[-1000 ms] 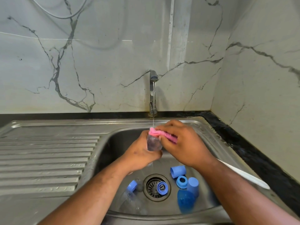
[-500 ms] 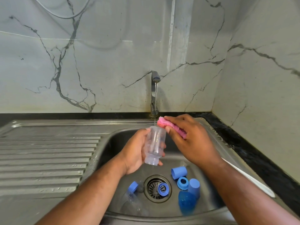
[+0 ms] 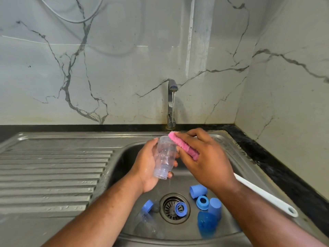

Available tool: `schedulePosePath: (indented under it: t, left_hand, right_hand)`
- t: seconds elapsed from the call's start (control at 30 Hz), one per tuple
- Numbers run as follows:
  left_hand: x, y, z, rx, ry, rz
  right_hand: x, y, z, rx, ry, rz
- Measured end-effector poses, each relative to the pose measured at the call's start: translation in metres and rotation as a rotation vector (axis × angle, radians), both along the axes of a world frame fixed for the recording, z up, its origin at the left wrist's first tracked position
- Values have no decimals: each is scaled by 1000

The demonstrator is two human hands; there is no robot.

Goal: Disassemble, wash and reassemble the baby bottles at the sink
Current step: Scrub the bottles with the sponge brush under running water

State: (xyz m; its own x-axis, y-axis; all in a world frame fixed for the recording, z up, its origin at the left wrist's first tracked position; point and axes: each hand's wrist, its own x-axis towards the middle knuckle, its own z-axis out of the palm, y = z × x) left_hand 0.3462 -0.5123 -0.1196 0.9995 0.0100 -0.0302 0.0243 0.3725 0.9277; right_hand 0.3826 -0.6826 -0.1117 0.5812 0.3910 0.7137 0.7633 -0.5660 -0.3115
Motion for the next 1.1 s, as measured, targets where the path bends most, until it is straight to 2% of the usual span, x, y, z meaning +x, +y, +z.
schedulePosePath:
  t: [0.3,0.5,0.57,0.63,0.73,0.9,0.97,1.03,1.1]
  left_hand:
    - [-3,0,5,10,3,-1]
    - [-2,6,-3,-7,100,-68]
    - [-4,3,-1,33,103,-88]
    - [-5,-2,1,48,76,-99]
    - [-6,-7,4,-3,70,-71]
    - [-6,-1,2,-54,102,12]
    - [-5,-2,3,-58,98,-14]
    - [-6,-6,6,-60,90,-37]
    - [-7,-8,6,-71,79,-41]
  right_hand:
    - [-6,3,2,-54,-39,51]
    - [-8,-3,9,-226,49,372]
    - [-1,-9,10,-192,26,337]
    - [11,-14,8,-99,-4,190]
    - [12,-11,6,-29,-3,79]
    - [-12,3,7,-227,81,501]
    - [1,-3,7,-170,72,423]
    - [13,-11,7,-63,34,208]
    - [11,-11,7,-42,36,207]
